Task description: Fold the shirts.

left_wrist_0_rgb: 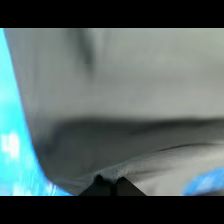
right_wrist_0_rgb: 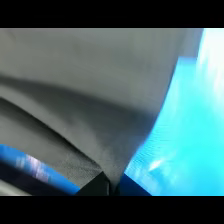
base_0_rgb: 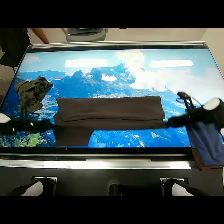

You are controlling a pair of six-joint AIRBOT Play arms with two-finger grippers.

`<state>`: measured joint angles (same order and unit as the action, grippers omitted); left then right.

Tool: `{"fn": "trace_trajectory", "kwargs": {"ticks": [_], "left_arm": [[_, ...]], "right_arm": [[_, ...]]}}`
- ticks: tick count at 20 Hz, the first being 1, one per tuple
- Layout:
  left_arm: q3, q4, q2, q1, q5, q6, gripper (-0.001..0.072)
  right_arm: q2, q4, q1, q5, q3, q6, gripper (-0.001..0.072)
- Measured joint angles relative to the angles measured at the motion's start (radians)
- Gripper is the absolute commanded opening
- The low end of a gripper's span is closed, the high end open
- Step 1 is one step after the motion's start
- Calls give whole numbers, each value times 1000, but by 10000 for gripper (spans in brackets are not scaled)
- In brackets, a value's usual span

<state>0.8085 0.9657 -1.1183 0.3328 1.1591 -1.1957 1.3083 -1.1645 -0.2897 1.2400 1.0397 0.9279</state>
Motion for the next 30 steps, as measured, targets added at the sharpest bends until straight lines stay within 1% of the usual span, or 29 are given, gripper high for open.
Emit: {"fn": "trace_trajectory", "kwargs": {"ticks": [3,7,10,12,13,14,15,16,17,18,21,23,26,27,28,29,30], "left_arm": [[162,-21,-74,-12,-39,-31,27],[399,-27,-277,-44,-61,-77,28],[558,-26,-442,-78,-58,-118,30],[623,-24,-538,-95,-42,-152,30],[643,-24,-579,-100,-32,-163,30],[656,-23,-613,-104,-23,-174,33],[666,-23,-643,-108,-8,-180,90],[674,-24,-663,-109,5,-185,289],[682,-24,-679,-110,18,-193,501],[692,-26,-688,-109,35,-196,522],[725,-27,-692,-96,89,-196,521],[739,-29,-670,-90,111,-196,521],[748,-44,-610,-102,132,-189,520],[750,-49,-583,-110,134,-184,520],[751,-50,-556,-123,135,-181,520],[752,-53,-531,-138,136,-179,518],[753,-57,-504,-157,135,-177,486]], "right_arm": [[103,-42,45,-42,197,64,45],[290,-42,77,-72,417,122,46],[408,-40,101,-101,497,154,48],[467,-39,113,-121,520,174,52],[491,-38,119,-126,526,180,84],[509,-35,122,-130,532,184,173],[522,-33,124,-137,536,188,351],[529,-33,124,-140,540,191,614],[529,-31,121,-139,546,191,698],[525,-26,114,-134,551,191,701],[510,-12,58,-89,559,185,703],[523,41,11,-33,556,179,710],[570,162,-16,26,542,166,706],[588,206,-16,34,539,168,688],[605,244,-15,42,538,174,597],[619,264,-7,43,538,187,370],[632,274,3,43,534,200,64]]}}
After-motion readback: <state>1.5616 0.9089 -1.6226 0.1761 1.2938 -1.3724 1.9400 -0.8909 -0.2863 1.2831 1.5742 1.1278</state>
